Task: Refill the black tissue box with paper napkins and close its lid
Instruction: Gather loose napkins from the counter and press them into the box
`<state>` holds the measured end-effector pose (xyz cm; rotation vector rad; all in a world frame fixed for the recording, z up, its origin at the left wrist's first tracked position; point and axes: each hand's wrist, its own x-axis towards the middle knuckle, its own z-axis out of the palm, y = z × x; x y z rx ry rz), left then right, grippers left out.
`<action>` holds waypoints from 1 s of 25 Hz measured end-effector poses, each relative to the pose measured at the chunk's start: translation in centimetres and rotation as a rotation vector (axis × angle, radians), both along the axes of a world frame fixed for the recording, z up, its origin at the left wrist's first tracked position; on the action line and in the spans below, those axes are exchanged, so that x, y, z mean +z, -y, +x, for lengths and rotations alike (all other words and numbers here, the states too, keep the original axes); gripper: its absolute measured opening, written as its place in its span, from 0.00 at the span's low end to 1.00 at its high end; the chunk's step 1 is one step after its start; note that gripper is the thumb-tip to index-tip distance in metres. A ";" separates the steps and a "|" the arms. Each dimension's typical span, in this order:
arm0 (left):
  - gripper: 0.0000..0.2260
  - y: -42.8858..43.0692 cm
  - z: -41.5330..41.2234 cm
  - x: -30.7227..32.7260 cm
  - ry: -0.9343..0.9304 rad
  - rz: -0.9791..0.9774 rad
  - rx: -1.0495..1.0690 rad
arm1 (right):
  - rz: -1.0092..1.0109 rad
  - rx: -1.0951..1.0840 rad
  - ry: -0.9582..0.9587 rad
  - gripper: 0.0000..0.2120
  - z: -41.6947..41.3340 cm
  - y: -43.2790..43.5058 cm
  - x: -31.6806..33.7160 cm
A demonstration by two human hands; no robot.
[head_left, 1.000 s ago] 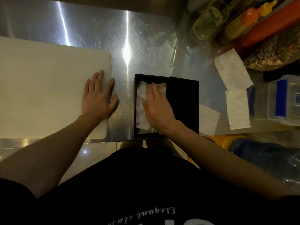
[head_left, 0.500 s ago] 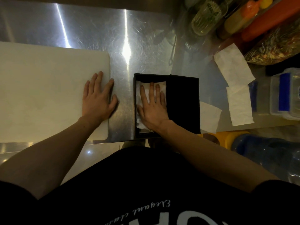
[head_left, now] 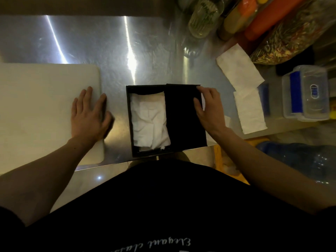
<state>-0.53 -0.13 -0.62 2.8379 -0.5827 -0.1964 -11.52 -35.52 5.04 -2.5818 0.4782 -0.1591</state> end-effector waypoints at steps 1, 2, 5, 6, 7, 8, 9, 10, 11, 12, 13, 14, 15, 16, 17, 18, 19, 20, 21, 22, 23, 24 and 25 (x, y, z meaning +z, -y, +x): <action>0.26 0.1 0.0 0.0 -0.002 -0.002 0.005 | 0.035 0.021 -0.008 0.15 -1.2 1.2 -0.6; 0.26 0.2 -0.1 -0.1 -0.003 -0.001 0.010 | 0.074 0.038 -0.008 0.14 -2.5 2.2 -1.0; 0.26 0.1 0.0 -0.1 -0.009 -0.001 0.014 | 0.129 0.010 0.005 0.11 -5.7 3.8 -1.8; 0.26 0.1 0.0 -0.2 -0.013 -0.001 0.013 | 0.134 -0.006 -0.012 0.11 -6.4 4.1 -1.9; 0.26 0.2 0.0 -0.2 -0.015 0.002 0.012 | 0.141 -0.004 -0.052 0.12 -6.9 4.3 -2.0; 0.26 0.2 0.0 -0.2 -0.015 0.004 0.011 | 0.152 0.013 -0.105 0.13 -7.3 4.5 -2.1; 0.26 0.2 0.0 -0.2 -0.010 0.003 0.011 | 0.162 0.034 -0.159 0.15 -7.7 4.7 -2.3; 0.26 0.2 0.0 -0.2 -0.004 0.003 0.012 | 0.172 0.052 -0.200 0.16 -8.0 4.8 -2.6; 0.26 0.3 -0.1 -0.2 0.002 0.004 0.015 | 0.178 0.064 -0.226 0.16 -8.2 5.0 -2.8; 0.26 0.3 -0.1 -0.2 0.005 0.005 0.018 | 0.181 0.070 -0.242 0.17 -8.4 5.2 -3.0; 0.26 0.4 -0.2 -0.2 0.005 0.006 0.021 | 0.183 0.072 -0.254 0.17 -8.5 5.4 -3.1; 0.26 0.4 -0.3 -0.2 0.002 0.006 0.024 | 0.183 0.069 -0.259 0.16 -8.5 5.6 -3.3; 0.26 0.5 -0.3 -0.1 0.000 0.007 0.028 | 0.176 0.067 -0.254 0.15 -8.4 5.7 -3.3; 0.26 0.5 -0.3 -0.1 -0.002 0.010 0.033 | 0.167 0.065 -0.246 0.13 -8.2 5.7 -3.4; 0.26 0.5 -0.4 -0.1 -0.003 0.012 0.037 | 0.155 0.066 -0.236 0.11 -8.1 5.7 -3.5; 0.26 0.5 -0.4 -0.2 -0.003 0.015 0.039 | 0.146 0.067 -0.226 0.10 -7.9 5.7 -3.6; 0.26 0.6 -0.4 -0.1 -0.006 0.018 0.039 | 0.149 0.062 -0.215 0.09 -7.8 5.8 -3.7; 0.26 0.5 -0.5 -0.1 -0.010 0.019 0.040 | 0.165 0.040 -0.200 0.09 -7.7 5.8 -3.7; 0.26 0.5 -0.5 -0.1 -0.012 0.018 0.040 | 0.185 -0.001 -0.173 0.08 -7.6 5.8 -3.7; 0.26 0.5 -0.5 -0.1 -0.011 0.015 0.042 | 0.202 -0.056 -0.136 0.08 -7.4 5.8 -3.4; 0.26 0.6 -0.5 -0.1 -0.008 0.014 0.044 | 0.209 -0.109 -0.092 0.07 -7.2 5.8 -2.8; 0.26 0.6 -0.6 -0.1 -0.005 0.013 0.044 | 0.207 -0.150 -0.042 0.07 -6.9 5.8 -2.1; 0.26 0.5 -0.5 -0.2 -0.005 0.013 0.044 | 0.200 -0.176 0.011 0.07 -6.5 5.7 -1.2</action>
